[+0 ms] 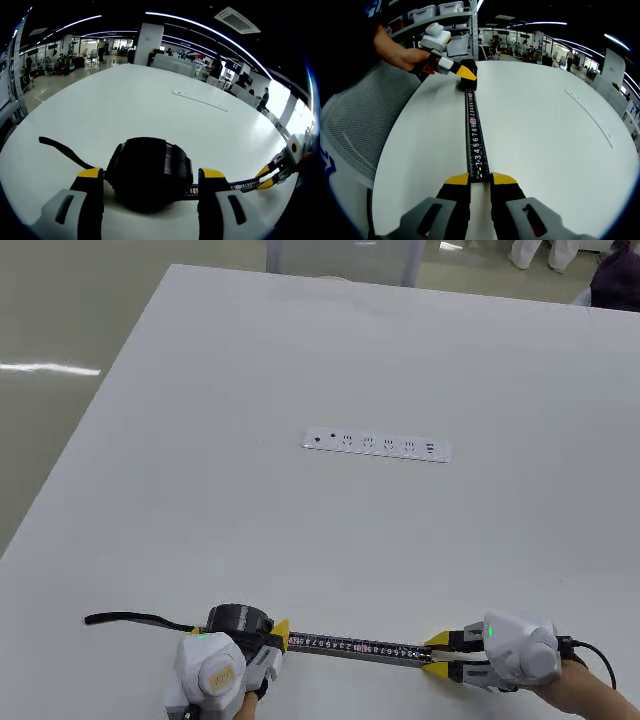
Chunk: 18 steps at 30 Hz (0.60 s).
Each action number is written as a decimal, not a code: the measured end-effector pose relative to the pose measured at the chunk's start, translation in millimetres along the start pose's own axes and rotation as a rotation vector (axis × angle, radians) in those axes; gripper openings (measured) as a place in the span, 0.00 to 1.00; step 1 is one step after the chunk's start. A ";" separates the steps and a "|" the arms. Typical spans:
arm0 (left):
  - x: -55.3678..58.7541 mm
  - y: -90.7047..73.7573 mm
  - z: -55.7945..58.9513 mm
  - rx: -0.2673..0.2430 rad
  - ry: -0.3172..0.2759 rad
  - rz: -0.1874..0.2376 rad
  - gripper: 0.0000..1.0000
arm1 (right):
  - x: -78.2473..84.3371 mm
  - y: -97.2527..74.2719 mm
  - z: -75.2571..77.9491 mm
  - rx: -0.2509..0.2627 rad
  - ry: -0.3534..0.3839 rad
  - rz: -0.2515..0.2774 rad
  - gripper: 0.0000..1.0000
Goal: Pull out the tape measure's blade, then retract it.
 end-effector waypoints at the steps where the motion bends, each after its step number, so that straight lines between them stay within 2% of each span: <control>1: 0.2 0.5 0.0 -0.003 0.006 0.000 0.75 | 0.4 0.2 0.1 0.001 0.001 0.001 0.13; 5: 3.3 2.4 -1.1 -0.013 0.002 -0.013 0.73 | -0.7 0.0 -0.6 0.004 -0.002 -0.004 0.13; 18: 2.5 5.9 0.1 -0.029 -0.014 -0.017 0.69 | 0.6 -0.5 -1.2 0.002 -0.001 -0.004 0.12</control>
Point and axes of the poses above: the centre of the closed fingertips' face, and the gripper's own axes: y roughly forward along the fingers, z roughly to its right, x roughly out of its underside, the point moved 3 cm from there along -y, roughly backward along the fingers, and after that the axes turned 8 degrees about -x, right-handed, at the moved point
